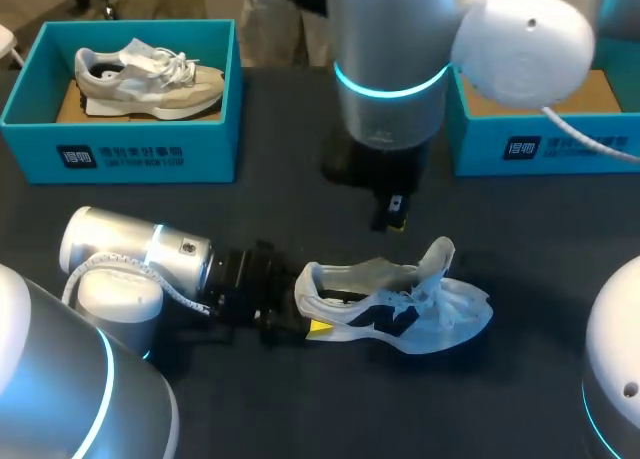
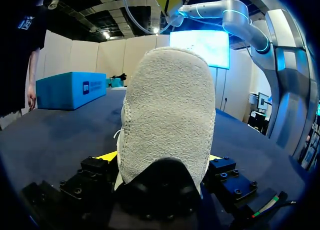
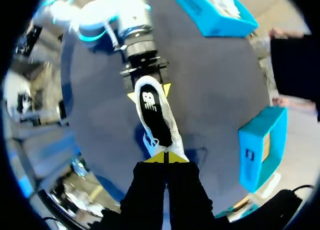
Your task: Take the shoe out of the shoebox, open the shoe tongue, remove and reinsert the insole, then place the shoe into the shoebox
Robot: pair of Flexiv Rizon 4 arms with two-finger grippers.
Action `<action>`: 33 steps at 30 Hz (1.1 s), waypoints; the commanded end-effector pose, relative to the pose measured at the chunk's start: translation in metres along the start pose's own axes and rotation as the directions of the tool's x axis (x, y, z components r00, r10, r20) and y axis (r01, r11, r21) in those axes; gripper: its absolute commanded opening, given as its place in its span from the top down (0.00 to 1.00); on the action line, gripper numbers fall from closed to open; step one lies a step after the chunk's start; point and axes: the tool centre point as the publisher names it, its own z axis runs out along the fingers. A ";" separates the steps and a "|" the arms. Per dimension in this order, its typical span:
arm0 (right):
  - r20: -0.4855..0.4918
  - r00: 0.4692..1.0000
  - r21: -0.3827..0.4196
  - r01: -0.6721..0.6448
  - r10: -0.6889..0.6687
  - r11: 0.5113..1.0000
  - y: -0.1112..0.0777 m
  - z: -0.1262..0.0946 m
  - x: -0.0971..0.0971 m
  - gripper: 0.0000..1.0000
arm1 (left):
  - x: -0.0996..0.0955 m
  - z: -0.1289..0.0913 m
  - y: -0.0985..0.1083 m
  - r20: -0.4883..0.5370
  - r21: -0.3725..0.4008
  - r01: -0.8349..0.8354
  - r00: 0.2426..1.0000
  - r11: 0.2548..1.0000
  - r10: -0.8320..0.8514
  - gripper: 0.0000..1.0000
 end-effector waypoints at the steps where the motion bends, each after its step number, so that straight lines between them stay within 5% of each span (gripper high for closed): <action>1: 0.061 0.982 0.045 0.175 -0.178 0.984 0.004 -0.001 0.002 1.00 | 0.000 0.000 0.001 0.000 -0.001 0.000 1.000 1.000 0.000 1.00; 14: 0.053 0.948 0.159 0.302 -0.313 0.940 0.041 0.034 0.044 1.00 | 0.000 0.000 0.001 0.000 -0.001 0.000 1.000 1.000 0.000 1.00; 16: 0.056 0.953 0.105 0.292 -0.299 0.951 0.043 0.042 0.051 1.00 | 0.000 0.000 0.001 0.000 -0.001 0.000 1.000 1.000 0.000 1.00; 33: 0.086 0.957 0.096 0.269 -0.277 0.958 0.046 0.051 0.054 1.00 | 0.000 0.000 0.001 0.000 -0.001 0.000 1.000 1.000 0.000 1.00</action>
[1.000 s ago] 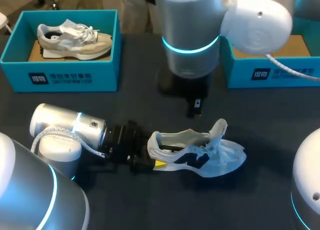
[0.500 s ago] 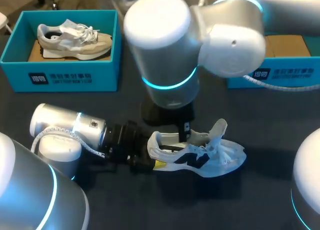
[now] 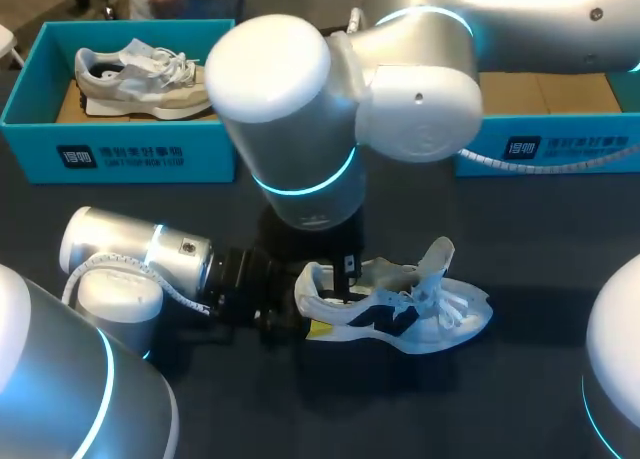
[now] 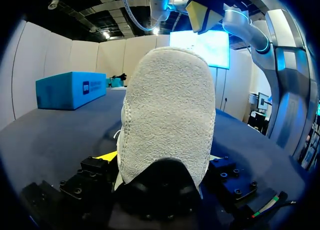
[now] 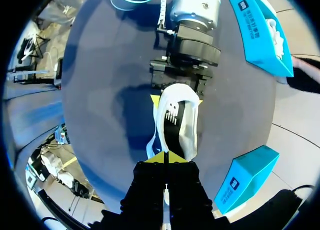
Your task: Take the shoe out of the shoebox, open the shoe tongue, remove and reinsert the insole, then place the shoe into the shoebox
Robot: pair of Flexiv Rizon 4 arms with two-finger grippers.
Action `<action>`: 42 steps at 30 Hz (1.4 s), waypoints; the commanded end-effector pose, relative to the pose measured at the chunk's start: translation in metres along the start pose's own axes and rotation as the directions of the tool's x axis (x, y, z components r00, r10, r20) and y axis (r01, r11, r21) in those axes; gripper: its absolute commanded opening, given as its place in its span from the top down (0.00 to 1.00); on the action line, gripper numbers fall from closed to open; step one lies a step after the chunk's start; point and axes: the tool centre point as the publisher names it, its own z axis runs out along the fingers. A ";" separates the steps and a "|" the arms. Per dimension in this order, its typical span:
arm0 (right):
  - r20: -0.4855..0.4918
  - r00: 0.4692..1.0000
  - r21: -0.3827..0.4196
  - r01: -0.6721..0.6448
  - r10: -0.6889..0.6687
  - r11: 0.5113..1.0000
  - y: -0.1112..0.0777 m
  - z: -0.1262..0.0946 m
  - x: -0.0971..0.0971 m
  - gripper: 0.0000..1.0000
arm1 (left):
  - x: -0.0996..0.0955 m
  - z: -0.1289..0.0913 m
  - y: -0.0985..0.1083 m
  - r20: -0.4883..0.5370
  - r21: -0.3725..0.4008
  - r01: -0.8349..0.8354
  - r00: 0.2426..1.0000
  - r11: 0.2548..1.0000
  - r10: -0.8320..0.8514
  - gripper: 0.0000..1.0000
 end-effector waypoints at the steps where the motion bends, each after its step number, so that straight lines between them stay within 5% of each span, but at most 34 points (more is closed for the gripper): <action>1: 0.034 0.999 0.001 0.004 -0.004 1.000 0.007 0.012 0.004 1.00 | 0.000 0.000 0.001 0.000 -0.001 0.000 1.000 1.000 0.000 1.00; 32: 0.009 1.000 -0.118 -0.001 0.002 0.993 0.007 0.101 -0.023 1.00 | 0.000 0.000 0.001 0.000 -0.001 0.000 1.000 1.000 0.000 1.00; 42: -0.029 0.999 -0.122 -0.046 0.042 0.992 -0.002 0.115 -0.016 1.00 | 0.000 0.000 0.001 0.000 -0.001 0.000 1.000 1.000 0.000 1.00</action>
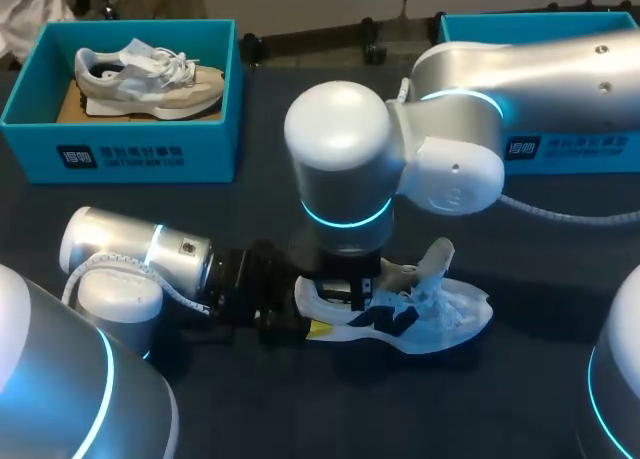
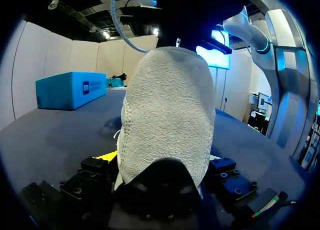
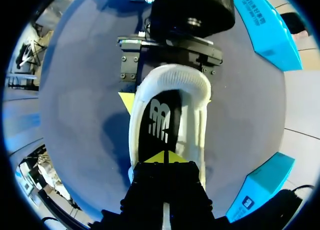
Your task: Take the shoe out of the shoebox, open the shoe tongue, remove and reinsert the insole, then place the shoe into the shoebox
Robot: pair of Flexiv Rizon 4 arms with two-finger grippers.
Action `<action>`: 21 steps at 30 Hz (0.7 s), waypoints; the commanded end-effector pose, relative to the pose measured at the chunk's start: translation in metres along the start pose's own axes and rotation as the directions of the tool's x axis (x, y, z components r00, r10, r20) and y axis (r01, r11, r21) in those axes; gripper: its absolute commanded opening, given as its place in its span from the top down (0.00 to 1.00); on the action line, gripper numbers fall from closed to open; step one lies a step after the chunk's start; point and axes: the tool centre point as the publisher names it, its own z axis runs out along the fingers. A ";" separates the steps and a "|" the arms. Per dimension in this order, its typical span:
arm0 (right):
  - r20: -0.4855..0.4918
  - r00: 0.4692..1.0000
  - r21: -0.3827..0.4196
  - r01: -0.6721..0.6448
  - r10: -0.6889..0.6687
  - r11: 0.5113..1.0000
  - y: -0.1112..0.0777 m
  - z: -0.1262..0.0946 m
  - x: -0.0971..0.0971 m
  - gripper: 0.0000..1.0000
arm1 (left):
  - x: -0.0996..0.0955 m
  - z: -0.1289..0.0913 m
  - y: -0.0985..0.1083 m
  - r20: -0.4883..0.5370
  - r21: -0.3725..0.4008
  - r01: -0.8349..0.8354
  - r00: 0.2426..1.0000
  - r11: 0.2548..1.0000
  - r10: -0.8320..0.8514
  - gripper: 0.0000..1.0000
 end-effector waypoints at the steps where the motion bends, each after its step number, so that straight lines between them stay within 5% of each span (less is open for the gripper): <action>1: -0.002 1.000 -0.015 -0.019 0.019 1.000 -0.012 0.004 0.003 1.00 | 0.000 0.000 0.001 0.000 -0.001 0.000 1.000 1.000 0.000 1.00; 21: 0.037 0.997 -0.033 -0.059 0.060 0.998 -0.011 0.016 0.005 1.00 | 0.000 0.000 0.001 0.000 -0.001 0.000 1.000 1.000 0.000 1.00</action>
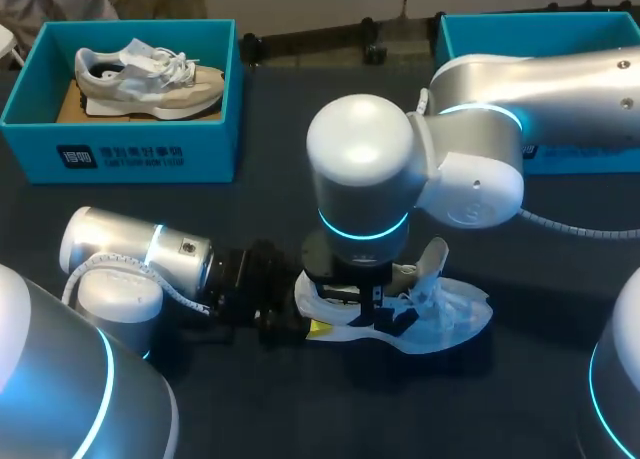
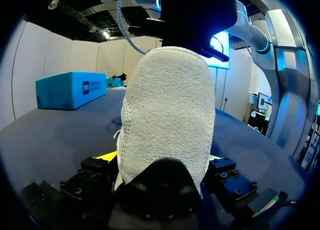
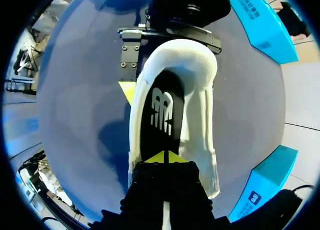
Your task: Take the shoe out of the shoebox, open the shoe tongue, remove and reinsert the insole, then place the shoe into the shoebox
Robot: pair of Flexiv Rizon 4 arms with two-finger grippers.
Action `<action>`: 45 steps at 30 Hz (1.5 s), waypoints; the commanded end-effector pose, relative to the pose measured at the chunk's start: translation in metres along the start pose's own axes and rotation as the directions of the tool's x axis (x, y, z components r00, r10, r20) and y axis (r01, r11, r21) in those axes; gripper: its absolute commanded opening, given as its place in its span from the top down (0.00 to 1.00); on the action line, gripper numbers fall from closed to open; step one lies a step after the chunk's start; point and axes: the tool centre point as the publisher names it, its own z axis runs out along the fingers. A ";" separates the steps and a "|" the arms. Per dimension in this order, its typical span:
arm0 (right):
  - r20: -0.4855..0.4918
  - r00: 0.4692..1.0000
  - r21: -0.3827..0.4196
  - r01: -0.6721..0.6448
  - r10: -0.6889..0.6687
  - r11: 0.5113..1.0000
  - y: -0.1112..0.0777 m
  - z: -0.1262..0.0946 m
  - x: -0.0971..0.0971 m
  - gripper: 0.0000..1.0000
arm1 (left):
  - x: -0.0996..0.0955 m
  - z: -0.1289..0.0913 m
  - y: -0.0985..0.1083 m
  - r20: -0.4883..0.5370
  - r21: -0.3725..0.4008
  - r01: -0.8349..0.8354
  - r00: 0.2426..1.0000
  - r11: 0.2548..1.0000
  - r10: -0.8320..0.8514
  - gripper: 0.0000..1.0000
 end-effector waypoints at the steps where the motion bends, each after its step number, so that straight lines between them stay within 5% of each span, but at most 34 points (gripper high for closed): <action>1: 0.017 1.000 -0.008 -0.014 0.015 1.000 -0.002 0.009 0.002 1.00 | 0.000 0.000 0.001 0.000 -0.001 0.000 1.000 1.000 0.000 1.00; 13: 0.051 0.996 -0.006 -0.078 0.078 0.997 -0.017 0.015 -0.002 1.00 | 0.000 0.000 0.001 0.000 -0.001 0.000 1.000 1.000 0.000 1.00; 14: 0.051 0.996 -0.006 -0.079 0.080 0.997 -0.018 0.015 -0.002 0.94 | 0.000 0.000 0.001 0.000 -0.001 0.000 1.000 1.000 0.000 1.00; 15: 0.049 0.995 -0.009 -0.083 0.083 0.996 -0.018 0.016 -0.003 0.74 | 0.000 0.000 0.001 0.000 -0.001 0.000 1.000 1.000 0.000 1.00; 18: 0.047 0.995 -0.007 -0.083 0.084 0.996 -0.017 0.017 -0.006 0.62 | 0.000 0.000 0.001 0.000 -0.001 0.000 1.000 1.000 0.000 1.00; 35: -0.063 0.994 0.020 -0.086 0.088 0.996 -0.018 0.042 -0.019 0.65 | 0.000 0.000 0.001 0.000 -0.001 0.000 1.000 1.000 0.000 1.00; 45: -0.220 0.973 0.048 -0.061 0.070 0.997 -0.011 0.059 0.003 0.74 | 0.000 0.000 0.001 0.000 -0.001 0.000 1.000 1.000 0.000 1.00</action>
